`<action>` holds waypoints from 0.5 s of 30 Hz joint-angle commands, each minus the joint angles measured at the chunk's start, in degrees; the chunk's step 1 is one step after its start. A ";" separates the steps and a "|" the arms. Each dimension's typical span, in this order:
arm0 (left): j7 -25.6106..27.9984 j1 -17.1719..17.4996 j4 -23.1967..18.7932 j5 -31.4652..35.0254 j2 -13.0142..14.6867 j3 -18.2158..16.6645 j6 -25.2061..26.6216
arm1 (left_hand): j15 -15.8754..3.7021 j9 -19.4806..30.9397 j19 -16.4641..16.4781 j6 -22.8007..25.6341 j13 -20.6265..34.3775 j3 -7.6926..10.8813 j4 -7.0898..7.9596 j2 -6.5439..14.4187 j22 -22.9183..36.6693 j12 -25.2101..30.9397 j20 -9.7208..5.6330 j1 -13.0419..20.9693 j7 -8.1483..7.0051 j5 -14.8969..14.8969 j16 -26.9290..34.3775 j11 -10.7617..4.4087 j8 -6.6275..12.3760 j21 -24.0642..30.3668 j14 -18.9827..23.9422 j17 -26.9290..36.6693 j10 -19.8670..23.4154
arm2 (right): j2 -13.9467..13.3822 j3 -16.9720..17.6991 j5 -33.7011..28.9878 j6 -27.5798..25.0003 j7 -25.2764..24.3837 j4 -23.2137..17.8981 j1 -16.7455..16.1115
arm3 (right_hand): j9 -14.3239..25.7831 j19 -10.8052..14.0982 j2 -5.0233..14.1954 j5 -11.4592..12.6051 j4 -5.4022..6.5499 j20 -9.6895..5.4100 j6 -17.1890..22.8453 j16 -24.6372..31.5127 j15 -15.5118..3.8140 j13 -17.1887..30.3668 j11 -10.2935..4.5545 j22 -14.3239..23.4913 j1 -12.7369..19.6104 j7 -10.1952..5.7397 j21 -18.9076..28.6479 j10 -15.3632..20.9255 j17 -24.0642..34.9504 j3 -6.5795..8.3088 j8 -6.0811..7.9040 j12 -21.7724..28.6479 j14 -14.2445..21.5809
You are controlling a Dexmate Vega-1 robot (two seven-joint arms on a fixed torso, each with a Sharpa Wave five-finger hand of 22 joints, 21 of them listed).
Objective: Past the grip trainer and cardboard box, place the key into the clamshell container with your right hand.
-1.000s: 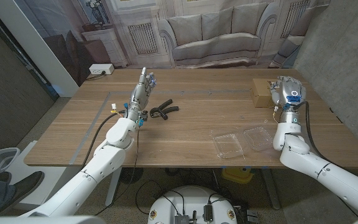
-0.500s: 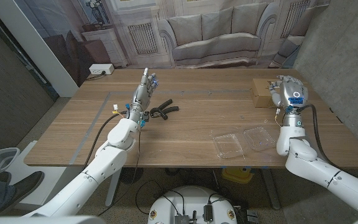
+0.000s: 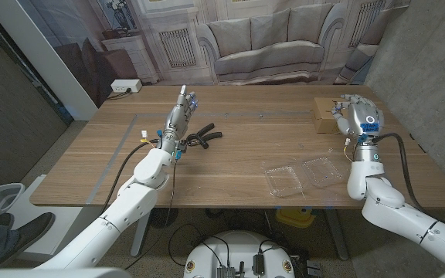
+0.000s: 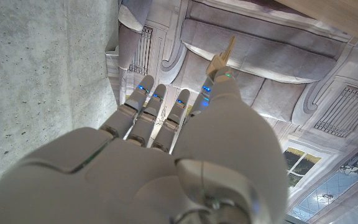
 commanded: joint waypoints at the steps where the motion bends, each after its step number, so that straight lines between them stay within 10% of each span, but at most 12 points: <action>1: 0.18 0.91 -1.11 -0.04 0.42 -0.52 -0.14 | 0.11 0.17 -0.13 0.26 0.09 -0.39 0.21 0.34 0.13 -0.19 0.07 0.08 -0.13 0.05 0.15 0.00 -0.08 0.16 0.42 0.19 0.23 | -0.60 3.60 0.05 -1.46 2.13 -6.49 -5.61 | 0.29 -0.33 0.40 -0.19 0.06 -7.26 0.29 -0.14 -8.90 0.13 0.12 0.19 0.08 -0.65 0.22 -0.64 0.10 -0.64 0.44 -0.31 -0.51; 15: -0.51 -0.07 -0.86 -0.35 0.18 -0.21 0.17 | 0.16 0.17 -0.13 0.32 0.09 -0.50 0.18 0.46 0.13 -0.18 0.05 0.21 -0.12 0.05 0.14 -0.04 -0.06 0.16 0.39 0.19 0.26 | -0.51 8.74 1.21 -2.47 4.14 -13.25 -12.57 | 0.46 -0.55 0.47 -0.21 0.37 -6.82 0.20 -0.38 -8.74 0.11 0.63 0.08 -0.05 -0.69 0.25 -2.16 0.08 -1.21 0.48 -1.22 -1.56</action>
